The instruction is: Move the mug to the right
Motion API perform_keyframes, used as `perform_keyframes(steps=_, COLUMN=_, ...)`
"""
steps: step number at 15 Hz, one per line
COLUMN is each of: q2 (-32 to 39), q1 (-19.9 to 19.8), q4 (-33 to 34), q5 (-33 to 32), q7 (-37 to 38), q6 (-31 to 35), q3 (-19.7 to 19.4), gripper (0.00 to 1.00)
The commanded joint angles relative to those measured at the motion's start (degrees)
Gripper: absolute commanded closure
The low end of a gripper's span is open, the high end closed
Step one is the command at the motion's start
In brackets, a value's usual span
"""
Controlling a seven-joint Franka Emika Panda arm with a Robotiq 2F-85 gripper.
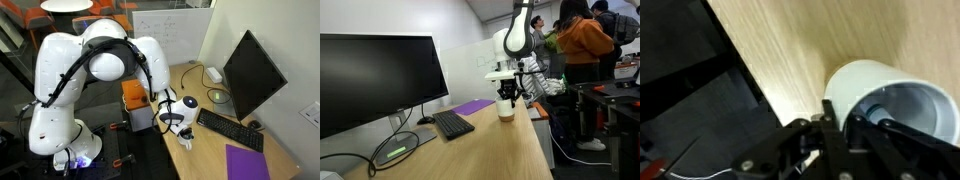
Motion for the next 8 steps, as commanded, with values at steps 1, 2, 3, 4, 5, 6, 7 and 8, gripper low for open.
perform_keyframes(steps=1, q2=0.5, q1=0.2, q4=0.6, q5=1.7, q7=-2.8, q6=2.0, q3=0.5, gripper=0.97)
perform_keyframes(steps=2, q2=0.6, q1=0.2, q4=0.7, q5=1.8, q7=-3.0, q6=1.9, q3=0.6, gripper=0.97)
perform_keyframes(steps=3, q2=0.5, q1=0.3, q4=0.7, q5=1.8, q7=-3.2, q6=2.0, q3=0.5, gripper=0.97)
perform_keyframes(steps=4, q2=0.5, q1=0.2, q4=0.7, q5=1.9, q7=-3.6, q6=1.9, q3=0.6, gripper=0.97)
perform_keyframes(steps=5, q2=0.3, q1=0.4, q4=0.6, q5=1.9, q7=-3.7, q6=2.0, q3=0.5, gripper=0.87)
perform_keyframes(steps=6, q2=0.4, q1=0.7, q4=0.7, q5=1.7, q7=-3.4, q6=1.9, q3=0.1, gripper=0.64)
perform_keyframes(steps=7, q2=0.2, q1=0.8, q4=0.6, q5=1.6, q7=-3.4, q6=2.2, q3=0.0, gripper=0.62)
perform_keyframes(steps=8, q2=0.1, q1=1.2, q4=0.6, q5=1.3, q7=-3.1, q6=1.9, q3=-0.4, gripper=0.6)
